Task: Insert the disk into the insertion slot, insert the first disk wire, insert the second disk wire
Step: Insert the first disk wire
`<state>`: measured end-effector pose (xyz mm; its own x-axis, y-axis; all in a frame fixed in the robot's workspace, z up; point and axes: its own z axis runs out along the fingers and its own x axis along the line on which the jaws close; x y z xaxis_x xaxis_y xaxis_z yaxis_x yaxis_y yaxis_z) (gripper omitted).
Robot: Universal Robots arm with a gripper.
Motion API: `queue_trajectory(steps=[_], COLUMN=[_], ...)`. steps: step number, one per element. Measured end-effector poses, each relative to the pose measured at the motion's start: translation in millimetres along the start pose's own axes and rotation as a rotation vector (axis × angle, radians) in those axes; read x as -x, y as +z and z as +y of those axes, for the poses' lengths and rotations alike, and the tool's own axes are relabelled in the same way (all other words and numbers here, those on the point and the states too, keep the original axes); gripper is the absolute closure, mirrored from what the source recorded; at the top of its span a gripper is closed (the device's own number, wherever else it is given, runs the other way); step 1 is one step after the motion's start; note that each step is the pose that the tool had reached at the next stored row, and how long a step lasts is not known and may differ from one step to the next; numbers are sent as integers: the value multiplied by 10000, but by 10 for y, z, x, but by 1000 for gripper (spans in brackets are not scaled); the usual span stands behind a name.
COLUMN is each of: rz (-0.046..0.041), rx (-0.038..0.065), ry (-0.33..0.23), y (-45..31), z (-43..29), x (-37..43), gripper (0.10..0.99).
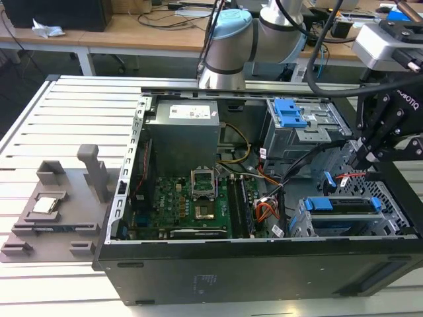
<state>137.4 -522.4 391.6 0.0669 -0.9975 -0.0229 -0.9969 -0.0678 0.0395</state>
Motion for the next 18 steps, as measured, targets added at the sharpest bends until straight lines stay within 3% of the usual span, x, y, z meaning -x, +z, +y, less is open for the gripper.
queue_trajectory(steps=[5, 9, 18], rz=[31, 78, 111], rx=[7, 15, 26], ry=[-276, -518, -976], y=[51, 91, 140], z=[-66, -172, -329], x=[1, 3, 38], gripper=[980, 980, 980])
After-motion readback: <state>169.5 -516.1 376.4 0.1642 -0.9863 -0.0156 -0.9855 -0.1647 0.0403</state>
